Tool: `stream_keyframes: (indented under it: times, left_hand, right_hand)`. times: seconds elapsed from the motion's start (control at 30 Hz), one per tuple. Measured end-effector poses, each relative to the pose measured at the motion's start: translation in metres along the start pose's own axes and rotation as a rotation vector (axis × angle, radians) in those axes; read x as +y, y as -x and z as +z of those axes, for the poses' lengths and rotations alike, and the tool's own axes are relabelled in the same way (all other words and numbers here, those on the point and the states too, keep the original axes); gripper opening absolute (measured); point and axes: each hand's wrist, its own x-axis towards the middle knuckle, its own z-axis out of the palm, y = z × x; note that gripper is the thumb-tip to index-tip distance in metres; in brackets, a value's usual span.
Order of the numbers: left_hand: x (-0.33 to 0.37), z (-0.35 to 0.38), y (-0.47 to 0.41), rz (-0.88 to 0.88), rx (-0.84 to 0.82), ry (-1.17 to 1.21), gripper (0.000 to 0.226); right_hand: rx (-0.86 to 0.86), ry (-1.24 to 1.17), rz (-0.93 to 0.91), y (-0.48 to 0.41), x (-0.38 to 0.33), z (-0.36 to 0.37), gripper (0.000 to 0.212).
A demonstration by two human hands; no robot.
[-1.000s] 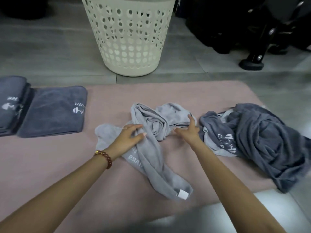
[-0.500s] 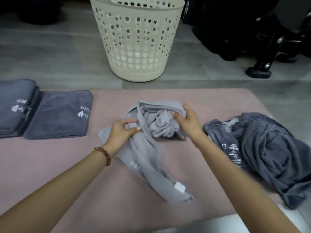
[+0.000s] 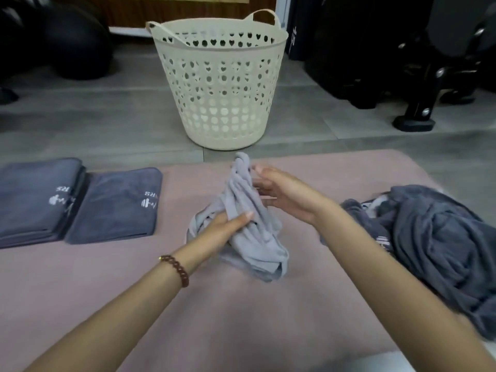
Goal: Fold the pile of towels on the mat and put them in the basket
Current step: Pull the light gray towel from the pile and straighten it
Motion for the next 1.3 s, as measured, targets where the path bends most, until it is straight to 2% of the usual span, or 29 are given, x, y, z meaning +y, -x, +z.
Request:
stream_keyframes:
  times: [0.1,0.17,0.23,0.27,0.33,0.4,0.47,0.53,0.6,0.7,0.77,0.83,0.9,0.93,0.97,1.03,1.07,1.13,1.23,1.3]
  left_hand:
    - [-0.017,-0.001,0.003,-0.048,0.141,0.212,0.032]
    - [-0.018,-0.011,0.006,-0.110,0.207,0.453,0.031]
    - [-0.021,-0.026,0.011,-0.149,0.197,0.607,0.034]
    - [-0.022,-0.032,0.014,-0.147,0.180,0.652,0.045]
    - [-0.026,-0.039,0.021,-0.191,0.112,0.663,0.066]
    - [-0.033,-0.040,0.026,-0.253,0.127,0.538,0.057]
    - [-0.038,-0.041,0.029,-0.274,0.231,0.182,0.056]
    - [-0.046,-0.047,0.030,-0.236,0.269,-0.054,0.058]
    - [-0.049,-0.057,0.030,-0.238,0.315,-0.044,0.051]
    - [-0.047,-0.071,0.026,-0.212,0.500,-0.005,0.025]
    - [-0.042,-0.073,0.021,-0.136,0.609,-0.028,0.022]
    - [-0.038,-0.070,0.017,-0.075,0.667,-0.034,0.021]
    - [-0.039,-0.070,0.013,-0.054,0.647,0.075,0.024]
    - [-0.040,-0.070,0.014,-0.060,0.591,0.133,0.033]
    - [-0.045,-0.070,0.014,-0.069,0.530,0.163,0.054]
    - [-0.057,-0.065,0.018,-0.122,0.430,-0.009,0.106]
    - [-0.062,-0.056,0.022,-0.155,0.383,-0.129,0.124]
    - [-0.076,-0.034,0.037,-0.236,0.354,-0.247,0.144]
    - [-0.094,-0.006,0.051,-0.334,0.432,-0.111,0.145]
    - [-0.103,0.001,0.052,-0.281,0.569,-0.228,0.129]
  right_hand:
    - [0.037,0.263,-0.019,0.002,0.024,0.008,0.045]
    - [0.053,0.319,0.018,0.008,0.044,0.008,0.069]
    - [-0.038,0.370,0.104,0.018,0.070,0.010,0.081]
    - [-0.086,0.395,0.130,0.024,0.083,0.014,0.076]
    - [-0.070,0.460,0.078,0.027,0.112,0.019,0.045]
    - [0.153,0.458,-0.037,0.027,0.130,0.021,0.010]
    - [0.441,0.257,-0.075,0.027,0.133,0.016,0.016]
    - [0.627,0.049,-0.093,0.027,0.127,0.006,0.017]
    - [0.754,-0.029,-0.124,0.027,0.118,-0.005,0.022]
    - [0.895,-0.037,-0.243,0.033,0.103,-0.018,0.017]
    - [0.887,0.101,-0.316,0.039,0.096,-0.020,0.014]
    - [0.873,0.267,-0.306,0.041,0.094,-0.019,0.015]
    - [0.871,0.265,-0.244,0.041,0.091,-0.018,0.020]
    - [0.853,0.182,-0.189,0.040,0.088,-0.016,0.021]
    - [0.806,0.058,-0.134,0.041,0.085,-0.015,0.021]
    - [0.662,-0.159,-0.042,0.043,0.081,-0.016,0.025]
    - [0.586,-0.224,-0.019,0.045,0.079,-0.017,0.028]
    - [0.451,-0.316,-0.031,0.049,0.072,-0.018,0.030]
    - [0.331,-0.355,-0.098,0.053,0.059,-0.014,0.032]
    - [0.287,-0.341,-0.144,0.055,0.053,-0.010,0.037]
